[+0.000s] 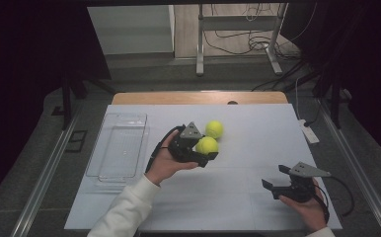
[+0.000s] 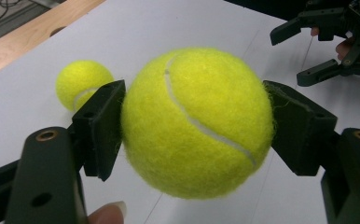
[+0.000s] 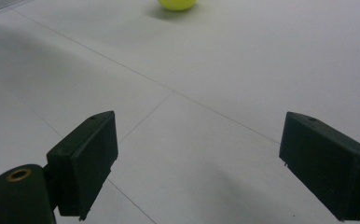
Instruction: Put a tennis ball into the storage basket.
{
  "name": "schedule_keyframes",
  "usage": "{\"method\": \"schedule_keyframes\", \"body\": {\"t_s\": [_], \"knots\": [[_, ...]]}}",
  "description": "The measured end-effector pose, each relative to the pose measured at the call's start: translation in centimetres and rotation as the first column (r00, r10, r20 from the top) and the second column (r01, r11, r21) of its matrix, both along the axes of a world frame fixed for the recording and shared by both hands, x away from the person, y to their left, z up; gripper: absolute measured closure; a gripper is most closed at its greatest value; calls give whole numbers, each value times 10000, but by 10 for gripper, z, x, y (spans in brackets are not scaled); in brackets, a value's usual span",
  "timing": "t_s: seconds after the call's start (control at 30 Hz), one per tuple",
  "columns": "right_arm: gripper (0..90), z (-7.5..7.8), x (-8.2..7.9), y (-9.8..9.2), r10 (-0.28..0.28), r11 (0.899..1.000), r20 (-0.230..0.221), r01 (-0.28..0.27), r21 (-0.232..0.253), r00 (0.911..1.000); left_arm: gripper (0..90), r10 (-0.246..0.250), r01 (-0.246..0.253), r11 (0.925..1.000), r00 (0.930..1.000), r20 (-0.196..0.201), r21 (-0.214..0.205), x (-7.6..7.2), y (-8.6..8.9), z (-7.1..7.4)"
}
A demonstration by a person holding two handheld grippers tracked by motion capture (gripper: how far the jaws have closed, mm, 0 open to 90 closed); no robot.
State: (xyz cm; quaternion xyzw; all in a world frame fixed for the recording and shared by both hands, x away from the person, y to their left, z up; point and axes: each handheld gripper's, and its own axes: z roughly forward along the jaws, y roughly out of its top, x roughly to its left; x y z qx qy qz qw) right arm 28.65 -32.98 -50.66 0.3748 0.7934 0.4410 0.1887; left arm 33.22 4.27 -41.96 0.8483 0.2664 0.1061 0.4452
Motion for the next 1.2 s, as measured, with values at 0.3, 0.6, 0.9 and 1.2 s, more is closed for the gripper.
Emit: {"method": "schedule_keyframes", "body": {"t_s": [0.3, 0.6, 0.9, 1.2], "knots": [[117, 0, 0, 0, -2, 10000, 3, 2, -5, 10000, 269, 72, -71, 9999, 9999, 76, -116, 1, 4, 2], [117, 0, 0, 0, -3, 10000, 27, 3, -2, 10000, 269, 173, -171, 9997, 9998, 116, -146, 1, 7, 4], [117, 1, -1, 0, -23, 10000, 73, 23, -2, 10000, 269, 350, -345, 9990, 9992, 178, -290, 2, 13, 7], [117, 1, -1, 0, -29, 10000, 86, 29, 9, 10000, 269, 592, -574, 9970, 9977, 335, -518, 2, 23, 14]]}}
